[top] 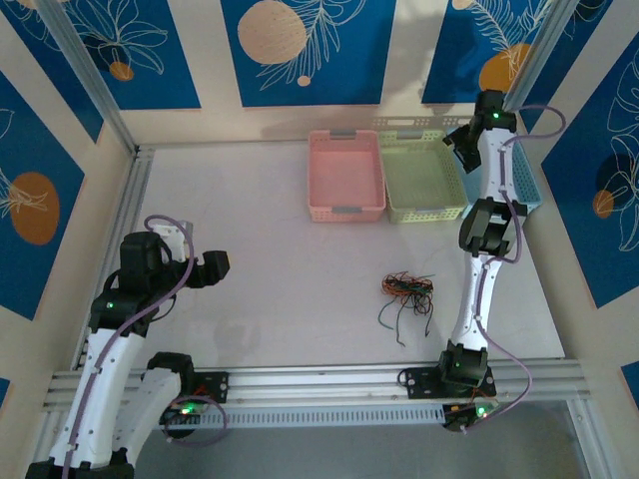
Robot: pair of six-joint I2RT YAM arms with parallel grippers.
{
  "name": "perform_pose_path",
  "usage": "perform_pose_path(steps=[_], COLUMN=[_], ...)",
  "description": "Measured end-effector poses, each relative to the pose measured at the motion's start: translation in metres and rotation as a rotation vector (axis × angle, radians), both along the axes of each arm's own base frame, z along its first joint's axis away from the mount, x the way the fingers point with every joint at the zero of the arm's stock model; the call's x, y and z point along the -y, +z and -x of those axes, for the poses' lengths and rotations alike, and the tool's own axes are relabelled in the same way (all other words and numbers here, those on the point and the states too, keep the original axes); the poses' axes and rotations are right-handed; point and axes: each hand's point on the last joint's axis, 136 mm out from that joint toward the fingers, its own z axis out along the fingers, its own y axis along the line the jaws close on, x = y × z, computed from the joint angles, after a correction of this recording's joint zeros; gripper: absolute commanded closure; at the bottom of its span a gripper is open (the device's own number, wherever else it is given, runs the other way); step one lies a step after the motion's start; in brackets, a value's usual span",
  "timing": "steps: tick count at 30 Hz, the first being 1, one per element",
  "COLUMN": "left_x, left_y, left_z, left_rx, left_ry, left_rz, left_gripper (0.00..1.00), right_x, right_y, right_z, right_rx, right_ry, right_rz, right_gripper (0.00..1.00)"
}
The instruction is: Untangle the cables
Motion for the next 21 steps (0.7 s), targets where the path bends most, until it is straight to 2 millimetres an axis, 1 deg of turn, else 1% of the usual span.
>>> perform_pose_path(steps=[2,3,6,8,11,15,18,21], left_x=[0.0,0.0,0.0,0.001,0.001,0.002,0.002,0.002], left_y=[-0.001,-0.002,-0.002,-0.002,-0.001,-0.001,-0.002,-0.002], left_z=[0.0,0.0,0.0,0.0,0.0,0.0,0.0,0.0], left_rx=[-0.003,-0.004,-0.005,-0.005,-0.003,-0.003,-0.004,-0.004], left_ry=[0.001,0.0,0.0,-0.002,-0.007,-0.008,-0.008,-0.008], left_rz=[0.0,0.0,0.0,0.002,0.005,0.006,0.007,0.007], left_gripper=[0.09,0.09,0.09,0.09,0.09,0.09,0.09,0.09], right_x=[0.003,0.005,0.008,0.008,0.007,-0.003,-0.01,-0.015], right_y=[-0.011,-0.017,-0.025,-0.026,-0.025,-0.022,-0.017,-0.017], right_z=[0.0,0.001,0.001,0.001,0.001,-0.001,0.0,0.004], right_rx=[-0.023,-0.036,-0.052,-0.052,-0.049,-0.03,-0.021,-0.026], right_ry=[-0.011,-0.015,-0.018,-0.011,0.024,0.132,0.217,0.281], right_rz=[0.013,0.022,0.037,0.04,0.04,0.031,0.031,0.032], right_gripper=[0.31,0.33,0.33,0.31,0.31,0.31,0.31,0.31])
